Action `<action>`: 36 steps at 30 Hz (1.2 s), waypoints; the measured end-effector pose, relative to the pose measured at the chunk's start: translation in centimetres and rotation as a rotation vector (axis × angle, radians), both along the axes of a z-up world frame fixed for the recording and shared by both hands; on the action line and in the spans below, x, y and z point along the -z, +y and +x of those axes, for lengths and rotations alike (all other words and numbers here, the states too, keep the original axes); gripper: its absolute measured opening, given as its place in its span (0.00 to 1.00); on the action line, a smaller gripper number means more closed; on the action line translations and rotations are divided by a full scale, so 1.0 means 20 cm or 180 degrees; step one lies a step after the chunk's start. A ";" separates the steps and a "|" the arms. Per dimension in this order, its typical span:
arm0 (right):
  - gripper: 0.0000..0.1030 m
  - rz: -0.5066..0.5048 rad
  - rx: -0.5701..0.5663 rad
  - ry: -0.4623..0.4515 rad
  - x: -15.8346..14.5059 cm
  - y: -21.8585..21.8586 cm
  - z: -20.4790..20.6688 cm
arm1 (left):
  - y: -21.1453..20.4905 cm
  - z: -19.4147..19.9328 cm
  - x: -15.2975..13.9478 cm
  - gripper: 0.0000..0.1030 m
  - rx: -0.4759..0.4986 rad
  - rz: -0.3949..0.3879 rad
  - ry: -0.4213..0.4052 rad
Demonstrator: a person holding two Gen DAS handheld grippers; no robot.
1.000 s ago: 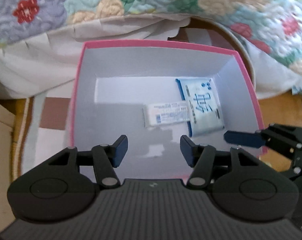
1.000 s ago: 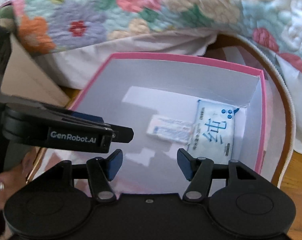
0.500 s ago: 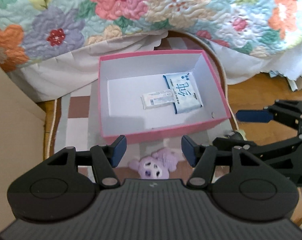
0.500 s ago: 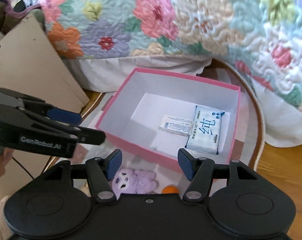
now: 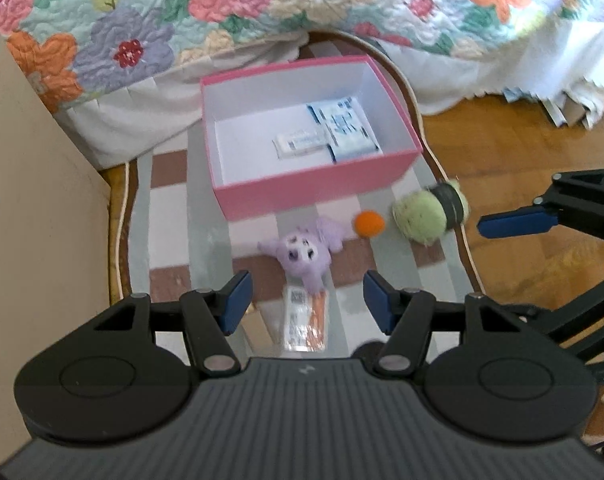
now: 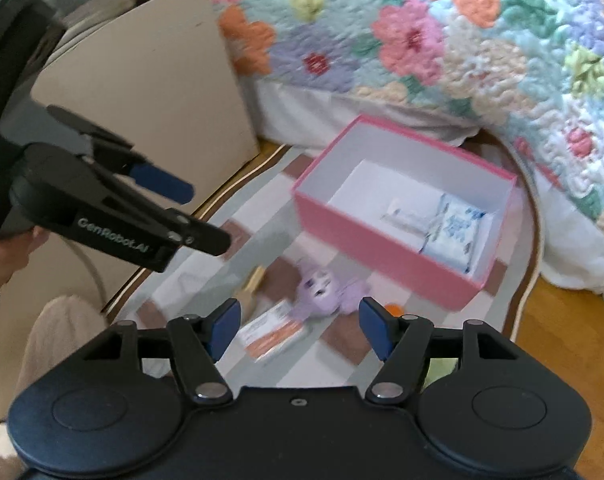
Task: Organize objects
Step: 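Move the left tool back and grasp the white-orange package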
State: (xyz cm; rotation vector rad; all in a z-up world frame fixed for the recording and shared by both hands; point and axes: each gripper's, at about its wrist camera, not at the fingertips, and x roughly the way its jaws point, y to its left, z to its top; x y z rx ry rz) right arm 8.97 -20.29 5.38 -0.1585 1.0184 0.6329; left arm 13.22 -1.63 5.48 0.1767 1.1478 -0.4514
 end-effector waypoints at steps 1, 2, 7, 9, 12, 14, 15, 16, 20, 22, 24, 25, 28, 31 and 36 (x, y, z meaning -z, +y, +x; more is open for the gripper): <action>0.69 0.0005 -0.0031 0.0020 0.01 0.01 -0.03 | 0.00 -0.03 0.02 0.59 0.0027 0.0002 0.0020; 0.69 0.0010 -0.0060 0.0042 0.03 0.02 -0.06 | 0.00 -0.05 0.04 0.59 0.0043 0.0002 0.0029; 0.70 0.0146 -0.0121 0.0202 0.15 0.05 -0.15 | 0.03 -0.09 0.19 0.59 0.0024 -0.0115 0.0187; 0.72 0.0157 -0.0105 0.0303 0.23 0.08 -0.16 | 0.03 -0.09 0.26 0.59 0.0013 -0.0108 0.0223; 0.73 0.0192 -0.0018 0.0445 0.36 0.10 -0.14 | 0.04 -0.07 0.37 0.58 0.0067 -0.0133 0.0270; 0.77 0.0287 0.0005 0.0543 0.43 0.13 -0.12 | 0.05 -0.05 0.45 0.58 0.0070 -0.0185 0.0333; 0.77 0.0323 0.0010 0.0581 0.47 0.14 -0.12 | 0.06 -0.03 0.48 0.57 0.0065 -0.0207 0.0366; 0.77 0.0352 0.0016 0.0611 0.51 0.16 -0.11 | 0.07 -0.02 0.52 0.56 0.0059 -0.0233 0.0403; 0.77 0.0470 -0.0006 0.0693 0.66 0.23 -0.07 | 0.08 0.09 0.67 0.52 -0.0024 -0.0342 0.0604; 0.77 0.0562 -0.0031 0.0722 0.74 0.25 -0.06 | 0.06 0.11 0.73 0.52 0.0020 -0.0342 0.0583; 0.77 0.0598 0.0000 0.0745 0.82 0.26 -0.04 | 0.05 0.14 0.79 0.52 -0.0021 -0.0331 0.0667; 0.77 0.0561 -0.0137 0.0796 0.86 0.27 -0.04 | 0.05 0.16 0.83 0.51 -0.0047 -0.0314 0.0708; 0.77 0.0486 -0.0123 0.0790 0.95 0.30 -0.04 | 0.04 0.18 0.93 0.48 -0.0103 -0.0236 0.0770; 0.77 0.0466 -0.0118 0.0779 1.01 0.32 -0.05 | 0.05 0.19 1.01 0.47 -0.0196 -0.0263 0.0869; 0.77 0.0353 -0.0074 0.0647 1.09 0.35 -0.08 | 0.07 0.19 1.09 0.48 -0.0360 -0.0403 0.0970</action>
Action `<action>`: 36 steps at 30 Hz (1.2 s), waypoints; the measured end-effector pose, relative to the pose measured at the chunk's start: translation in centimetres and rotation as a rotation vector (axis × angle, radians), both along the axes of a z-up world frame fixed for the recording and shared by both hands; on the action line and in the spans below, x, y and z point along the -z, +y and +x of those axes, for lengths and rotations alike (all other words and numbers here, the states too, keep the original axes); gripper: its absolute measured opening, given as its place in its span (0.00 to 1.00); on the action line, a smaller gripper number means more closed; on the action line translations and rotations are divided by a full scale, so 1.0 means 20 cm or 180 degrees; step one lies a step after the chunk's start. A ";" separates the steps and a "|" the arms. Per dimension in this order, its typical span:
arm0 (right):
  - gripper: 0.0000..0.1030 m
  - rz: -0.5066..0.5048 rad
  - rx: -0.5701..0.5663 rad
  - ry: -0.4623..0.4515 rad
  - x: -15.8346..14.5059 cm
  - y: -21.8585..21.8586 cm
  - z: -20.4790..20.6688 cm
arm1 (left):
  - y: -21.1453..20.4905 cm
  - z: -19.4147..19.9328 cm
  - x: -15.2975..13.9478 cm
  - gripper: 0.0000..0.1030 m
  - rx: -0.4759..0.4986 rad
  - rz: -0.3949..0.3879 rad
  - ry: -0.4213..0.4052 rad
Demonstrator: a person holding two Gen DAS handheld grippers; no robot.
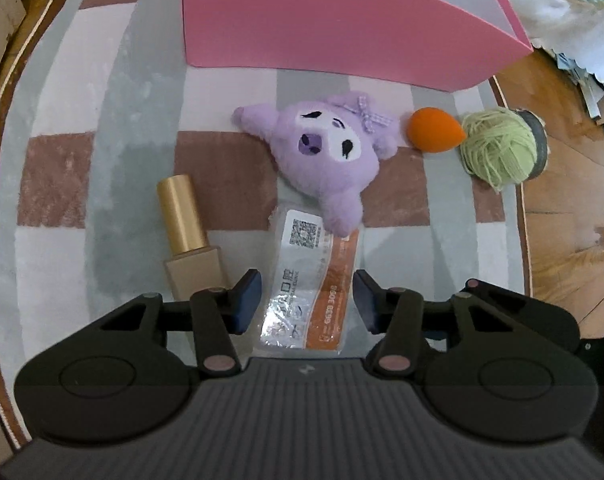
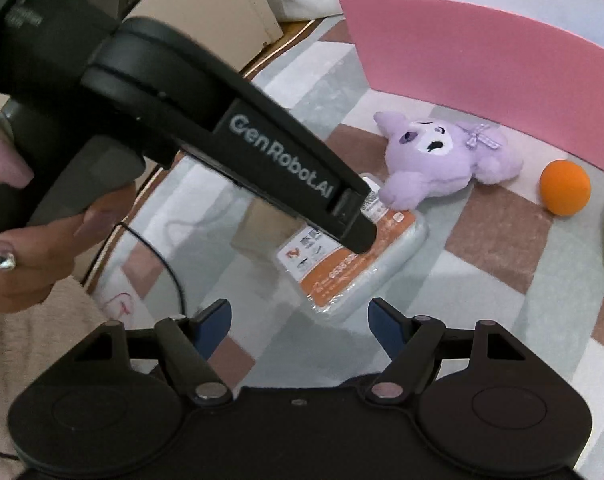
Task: Organize objects
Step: 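Move the left tool back and grasp the white-orange package, then lift the white-orange package into the pink box and open the left tool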
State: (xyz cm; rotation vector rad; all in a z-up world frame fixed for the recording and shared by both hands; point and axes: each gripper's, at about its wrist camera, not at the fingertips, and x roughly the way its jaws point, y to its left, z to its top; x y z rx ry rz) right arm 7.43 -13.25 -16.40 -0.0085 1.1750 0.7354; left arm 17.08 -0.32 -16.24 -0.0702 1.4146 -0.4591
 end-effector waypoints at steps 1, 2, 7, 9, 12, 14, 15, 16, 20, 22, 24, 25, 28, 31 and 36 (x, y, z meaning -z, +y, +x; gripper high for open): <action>0.77 0.0001 0.0003 -0.0049 0.01 0.00 0.00 | 0.00 -0.01 0.01 0.48 -0.0032 -0.0004 -0.0016; 0.77 -0.0009 0.0031 -0.0102 0.01 0.00 -0.01 | 0.00 -0.02 0.01 0.48 -0.0069 -0.0018 -0.0026; 0.81 -0.0030 0.0128 -0.0263 0.02 -0.02 -0.03 | 0.02 -0.09 0.05 0.48 -0.0307 -0.0361 0.0159; 0.81 -0.0038 0.0172 -0.0332 0.02 -0.04 -0.06 | 0.02 -0.12 0.06 0.48 -0.0440 -0.0399 0.0107; 0.82 -0.0023 0.0176 -0.0298 0.04 -0.07 -0.09 | 0.01 -0.15 0.06 0.47 -0.0530 -0.0430 0.0094; 0.83 -0.0161 0.0148 -0.0363 0.06 -0.06 -0.12 | 0.01 -0.17 0.06 0.45 -0.0604 -0.0398 0.0066; 0.84 -0.0199 0.0144 -0.0395 0.07 -0.05 -0.13 | 0.01 -0.18 0.07 0.44 -0.0650 -0.0373 0.0077; 0.85 -0.0193 0.0168 -0.0411 0.07 -0.04 -0.14 | 0.03 -0.20 0.08 0.43 -0.0758 -0.0381 0.0142; 0.87 -0.0010 0.0458 -0.0386 0.09 -0.05 -0.17 | 0.06 -0.24 0.11 0.43 -0.0884 -0.0426 0.0198; 0.83 -0.0127 0.0440 -0.0466 0.10 -0.04 -0.18 | 0.06 -0.24 0.12 0.42 -0.0891 -0.0439 0.0167; 0.69 -0.0241 0.0455 -0.0599 0.09 -0.03 -0.19 | 0.07 -0.23 0.12 0.42 -0.0941 -0.0460 0.0168; 0.69 -0.0273 0.0431 -0.0625 0.09 -0.04 -0.19 | 0.06 -0.23 0.12 0.42 -0.0905 -0.0466 0.0165; 0.67 -0.0310 0.0308 -0.0693 0.07 -0.06 -0.22 | 0.00 -0.23 0.14 0.50 -0.0751 -0.0432 0.0151; 0.67 -0.0311 0.0327 -0.0699 0.06 -0.08 -0.23 | -0.05 -0.25 0.13 0.53 -0.0667 -0.0345 0.0025; 0.68 -0.0248 0.0365 -0.0665 0.05 -0.11 -0.22 | -0.04 -0.27 0.10 0.46 -0.0635 -0.0348 -0.0021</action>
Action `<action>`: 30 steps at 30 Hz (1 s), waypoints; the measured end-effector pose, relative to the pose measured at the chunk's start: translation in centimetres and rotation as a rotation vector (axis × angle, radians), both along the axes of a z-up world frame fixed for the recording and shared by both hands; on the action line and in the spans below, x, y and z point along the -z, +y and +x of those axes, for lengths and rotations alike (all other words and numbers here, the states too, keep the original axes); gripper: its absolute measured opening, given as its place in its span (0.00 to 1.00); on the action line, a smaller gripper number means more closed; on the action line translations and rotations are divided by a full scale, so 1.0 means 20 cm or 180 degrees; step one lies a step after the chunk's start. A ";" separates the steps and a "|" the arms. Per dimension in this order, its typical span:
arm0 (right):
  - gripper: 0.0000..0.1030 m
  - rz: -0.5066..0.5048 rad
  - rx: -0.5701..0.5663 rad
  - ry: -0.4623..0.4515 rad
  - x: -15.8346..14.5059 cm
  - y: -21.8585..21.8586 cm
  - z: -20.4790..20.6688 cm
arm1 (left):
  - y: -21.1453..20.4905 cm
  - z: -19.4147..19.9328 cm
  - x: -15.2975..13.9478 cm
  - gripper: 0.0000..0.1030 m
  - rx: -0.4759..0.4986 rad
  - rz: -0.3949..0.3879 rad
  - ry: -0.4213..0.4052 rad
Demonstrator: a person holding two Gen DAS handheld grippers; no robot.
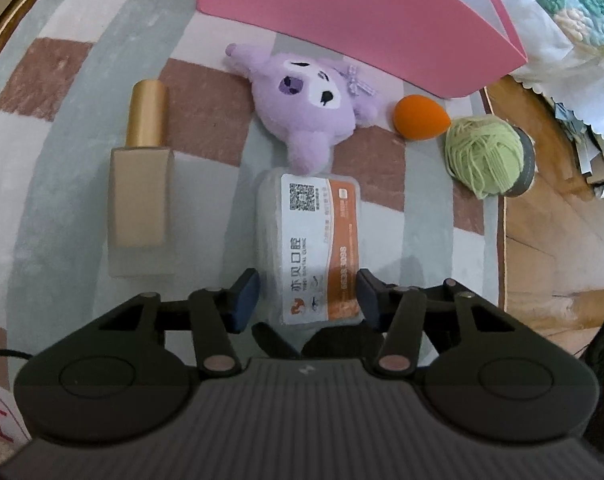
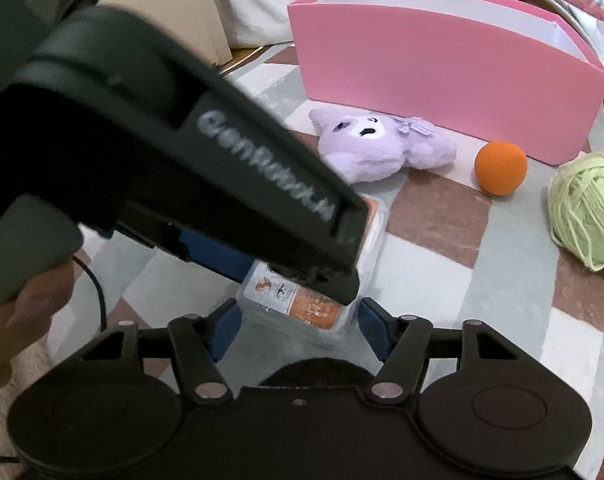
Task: Organize objects
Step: 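Lift the white-orange package into the pink box and open the left tool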
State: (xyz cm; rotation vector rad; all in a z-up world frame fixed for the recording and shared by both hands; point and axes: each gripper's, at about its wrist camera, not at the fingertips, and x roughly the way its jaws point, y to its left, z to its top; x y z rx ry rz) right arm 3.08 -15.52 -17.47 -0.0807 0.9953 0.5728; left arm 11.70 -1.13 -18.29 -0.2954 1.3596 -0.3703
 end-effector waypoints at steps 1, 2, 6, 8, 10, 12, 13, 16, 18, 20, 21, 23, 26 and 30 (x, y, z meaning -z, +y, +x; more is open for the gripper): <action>0.67 0.0004 -0.0008 0.0001 -0.01 -0.01 0.00 | 0.01 0.00 0.00 0.46 -0.0039 -0.0033 0.0047; 0.67 -0.0020 -0.0027 0.0010 -0.01 -0.01 -0.01 | 0.03 -0.01 0.00 0.45 -0.0080 -0.0072 0.0093; 0.67 -0.0098 -0.0109 0.0193 -0.07 -0.01 -0.02 | 0.04 -0.09 -0.04 0.45 -0.0071 -0.0074 0.0073; 0.67 -0.0066 -0.0117 0.0272 -0.10 -0.03 -0.03 | 0.03 -0.14 -0.08 0.45 -0.0057 -0.0091 0.0013; 0.67 -0.0052 -0.0157 0.0269 -0.14 -0.05 -0.04 | 0.03 -0.17 -0.14 0.44 -0.0024 -0.0111 -0.0098; 0.67 -0.0051 -0.0223 0.0201 -0.19 -0.10 -0.08 | 0.02 -0.20 -0.21 0.44 0.0037 -0.0087 -0.0236; 0.67 -0.0051 -0.0256 0.0159 -0.23 -0.11 -0.09 | 0.01 -0.22 -0.24 0.44 0.0073 -0.0056 -0.0314; 0.66 -0.0038 -0.0307 0.0041 -0.31 -0.19 -0.06 | 0.00 -0.26 -0.34 0.44 0.0111 0.0011 -0.0536; 0.66 -0.0070 -0.0331 -0.0102 -0.35 -0.12 -0.12 | -0.01 -0.28 -0.40 0.44 0.0111 0.0040 -0.0651; 0.66 -0.0094 -0.0362 -0.0240 -0.41 -0.12 -0.14 | 0.00 -0.29 -0.47 0.44 0.0120 0.0058 -0.0730; 0.66 -0.0099 -0.0382 -0.0301 -0.44 -0.12 -0.15 | 0.00 -0.28 -0.50 0.44 0.0139 0.0053 -0.0774; 0.66 -0.0121 -0.0366 -0.0444 -0.46 -0.10 -0.14 | 0.00 -0.26 -0.57 0.44 0.0186 0.0054 -0.0846; 0.66 -0.0096 -0.0388 -0.0625 -0.49 -0.09 -0.07 | 0.01 -0.22 -0.70 0.44 0.0232 0.0055 -0.0957; 0.66 -0.0089 -0.0400 -0.0873 -0.61 -0.07 0.01 | 0.00 -0.12 -0.85 0.44 0.0289 0.0123 -0.1110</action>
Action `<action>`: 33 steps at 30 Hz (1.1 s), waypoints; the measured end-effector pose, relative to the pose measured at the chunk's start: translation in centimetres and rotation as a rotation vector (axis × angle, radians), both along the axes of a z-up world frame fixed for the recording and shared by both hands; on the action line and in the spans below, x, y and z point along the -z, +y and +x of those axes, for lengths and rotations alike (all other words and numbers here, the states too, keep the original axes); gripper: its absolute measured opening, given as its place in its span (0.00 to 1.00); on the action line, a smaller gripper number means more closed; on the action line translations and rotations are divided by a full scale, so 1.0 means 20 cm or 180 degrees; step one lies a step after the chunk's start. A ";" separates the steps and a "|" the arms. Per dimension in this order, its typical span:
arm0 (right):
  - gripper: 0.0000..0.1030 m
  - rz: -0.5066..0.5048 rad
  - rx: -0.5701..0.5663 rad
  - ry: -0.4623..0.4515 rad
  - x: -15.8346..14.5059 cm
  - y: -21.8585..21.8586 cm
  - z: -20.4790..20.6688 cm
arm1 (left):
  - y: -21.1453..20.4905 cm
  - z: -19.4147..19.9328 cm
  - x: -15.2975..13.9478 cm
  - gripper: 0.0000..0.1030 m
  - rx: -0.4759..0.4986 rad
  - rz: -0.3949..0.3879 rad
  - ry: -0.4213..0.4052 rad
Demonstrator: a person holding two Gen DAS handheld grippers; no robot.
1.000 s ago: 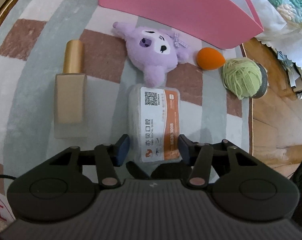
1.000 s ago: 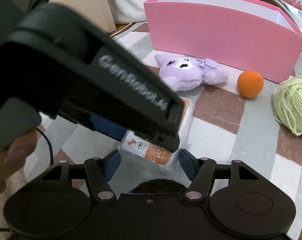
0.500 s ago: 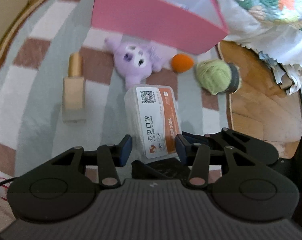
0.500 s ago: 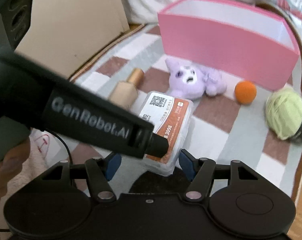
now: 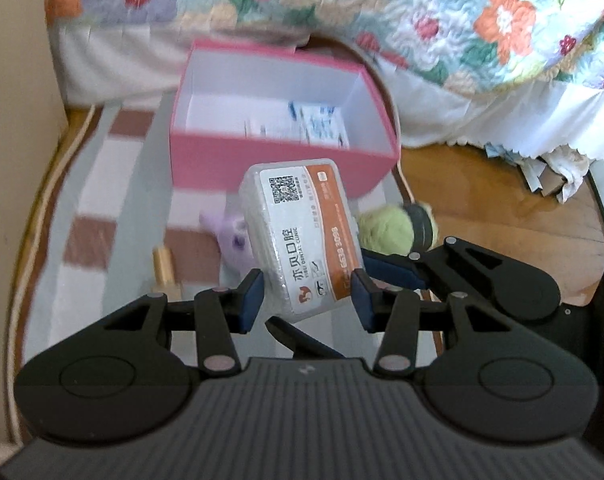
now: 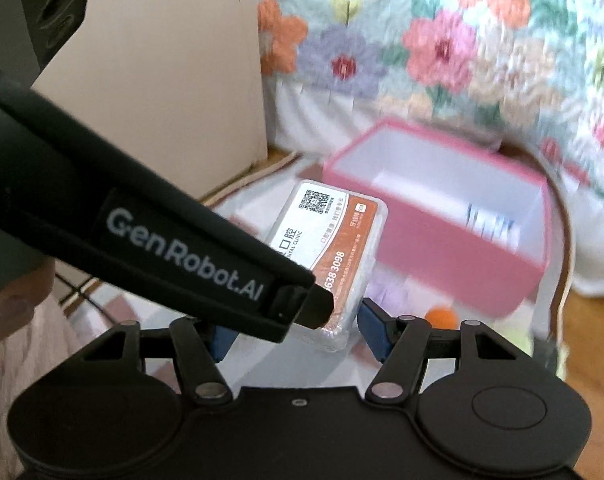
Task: Organize objects
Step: 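Lift the white-orange package into the pink box and open the left tool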
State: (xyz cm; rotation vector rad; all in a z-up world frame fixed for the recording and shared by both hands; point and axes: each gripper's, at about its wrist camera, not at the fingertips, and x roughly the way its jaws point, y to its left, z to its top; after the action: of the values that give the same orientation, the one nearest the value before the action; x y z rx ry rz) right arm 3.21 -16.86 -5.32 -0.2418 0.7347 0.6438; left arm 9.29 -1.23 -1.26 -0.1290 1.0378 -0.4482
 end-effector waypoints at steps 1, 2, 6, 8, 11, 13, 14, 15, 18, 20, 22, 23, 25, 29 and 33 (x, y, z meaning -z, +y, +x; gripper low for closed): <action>0.66 -0.0005 -0.0003 -0.0070 -0.03 0.01 0.02 | -0.01 0.04 -0.04 0.44 0.0012 0.0026 -0.0027; 0.66 -0.0019 -0.0009 -0.0134 -0.06 0.02 0.04 | -0.01 0.07 -0.07 0.44 0.0027 0.0040 -0.0042; 0.66 -0.0078 -0.0016 -0.0293 -0.20 0.04 0.15 | -0.01 0.27 -0.16 0.44 0.0182 0.0052 0.0033; 0.66 -0.0079 0.0027 -0.0237 -0.26 0.06 0.24 | -0.01 0.37 -0.20 0.44 0.0227 0.0074 0.0079; 0.66 -0.0116 0.0011 -0.0211 -0.31 0.09 0.39 | -0.04 0.51 -0.23 0.44 0.0247 0.0177 0.0099; 0.66 -0.0197 -0.0060 -0.0232 -0.32 0.12 0.48 | -0.07 0.61 -0.24 0.44 0.0231 0.0303 0.0148; 0.66 -0.0267 -0.0109 -0.0241 -0.32 0.14 0.53 | -0.08 0.66 -0.24 0.44 0.0183 0.0355 0.0187; 0.66 -0.0313 -0.0148 -0.0200 -0.32 0.16 0.60 | -0.10 0.70 -0.23 0.44 0.0142 0.0393 0.0193; 0.66 -0.0294 -0.0112 -0.0052 -0.30 0.18 0.78 | -0.13 0.83 -0.20 0.44 0.0010 0.0446 0.0140; 0.66 -0.0229 -0.0078 0.0008 -0.28 0.18 0.89 | -0.15 0.92 -0.16 0.44 -0.0044 0.0449 0.0175; 0.66 -0.0130 -0.0025 0.0145 -0.23 0.17 1.01 | -0.17 1.01 -0.09 0.44 -0.0087 0.0437 0.0231; 0.66 -0.0074 0.0013 0.0224 -0.20 0.16 1.06 | -0.17 1.06 -0.05 0.44 -0.0121 0.0427 0.0293; 0.66 0.0050 0.0082 0.0399 -0.12 0.14 1.17 | -0.17 1.13 0.02 0.44 -0.0230 0.0465 0.0443; 0.66 0.0193 0.0159 0.0654 0.03 0.15 1.32 | -0.18 1.28 0.17 0.44 -0.0369 0.0415 0.0645; 0.66 0.0267 0.0236 0.0854 0.15 0.14 1.46 | -0.20 1.39 0.30 0.44 -0.0366 0.0439 0.0660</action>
State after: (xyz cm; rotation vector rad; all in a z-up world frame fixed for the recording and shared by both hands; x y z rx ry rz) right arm 32.50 -14.07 -8.36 -0.0504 0.9671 0.6416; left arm 37.07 -5.30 -7.19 -0.1130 1.2547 -0.2614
